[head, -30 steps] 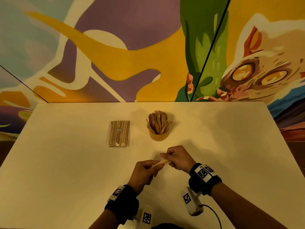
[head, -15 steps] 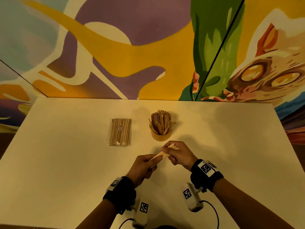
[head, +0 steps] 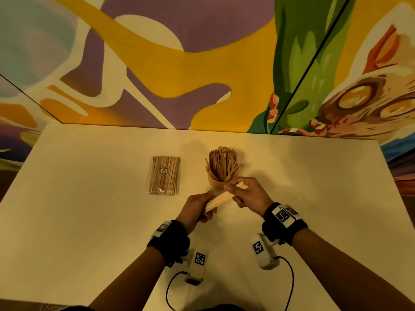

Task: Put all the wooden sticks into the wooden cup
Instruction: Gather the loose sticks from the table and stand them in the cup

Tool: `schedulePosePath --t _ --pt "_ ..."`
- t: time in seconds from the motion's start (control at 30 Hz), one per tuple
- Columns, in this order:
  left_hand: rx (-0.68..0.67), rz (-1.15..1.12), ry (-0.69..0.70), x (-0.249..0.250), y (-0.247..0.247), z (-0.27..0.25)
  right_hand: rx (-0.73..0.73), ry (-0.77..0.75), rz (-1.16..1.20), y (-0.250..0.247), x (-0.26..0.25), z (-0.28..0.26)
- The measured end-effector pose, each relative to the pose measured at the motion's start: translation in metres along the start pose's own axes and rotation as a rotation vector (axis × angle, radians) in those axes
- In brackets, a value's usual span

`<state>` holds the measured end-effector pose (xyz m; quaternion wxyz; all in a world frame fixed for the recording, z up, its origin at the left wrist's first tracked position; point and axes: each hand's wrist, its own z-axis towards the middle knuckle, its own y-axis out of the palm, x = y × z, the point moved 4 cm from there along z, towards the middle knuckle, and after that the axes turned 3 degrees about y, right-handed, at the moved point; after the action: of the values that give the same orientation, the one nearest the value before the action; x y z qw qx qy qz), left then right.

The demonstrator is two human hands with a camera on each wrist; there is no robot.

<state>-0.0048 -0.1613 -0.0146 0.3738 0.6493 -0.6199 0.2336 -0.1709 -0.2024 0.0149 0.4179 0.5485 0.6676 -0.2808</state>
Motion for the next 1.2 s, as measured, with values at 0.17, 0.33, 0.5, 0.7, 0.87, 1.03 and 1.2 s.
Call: schedulePosePath --t 0.17,0.33,0.5,0.7,0.87,1.03,1.2 --pt "0.102 0.154 0.069 0.011 -0.018 0.022 0.167 -0.082 -0.072 -0.04 -0.02 0.013" --pt "0.16 0.524 0.322 0.03 -0.017 0.04 0.307 -0.174 -0.164 -0.064 -0.026 0.023" --pt "0.192 0.63 0.468 0.037 -0.01 0.058 0.355 -0.266 -0.312 -0.066 -0.035 0.029" --pt "0.153 0.912 0.552 0.04 -0.009 0.059 0.176 -0.339 -0.776 -0.038 -0.072 0.049" --pt "0.106 0.976 0.55 0.043 -0.011 0.055 -0.072 -0.242 -1.252 0.011 -0.099 0.077" --pt "0.126 0.814 0.542 0.046 -0.019 0.043 -0.148 -0.34 -1.802 0.046 -0.081 0.071" --pt "0.244 0.75 0.48 0.04 -0.064 0.025 0.018 -0.691 -1.767 0.035 -0.063 0.062"
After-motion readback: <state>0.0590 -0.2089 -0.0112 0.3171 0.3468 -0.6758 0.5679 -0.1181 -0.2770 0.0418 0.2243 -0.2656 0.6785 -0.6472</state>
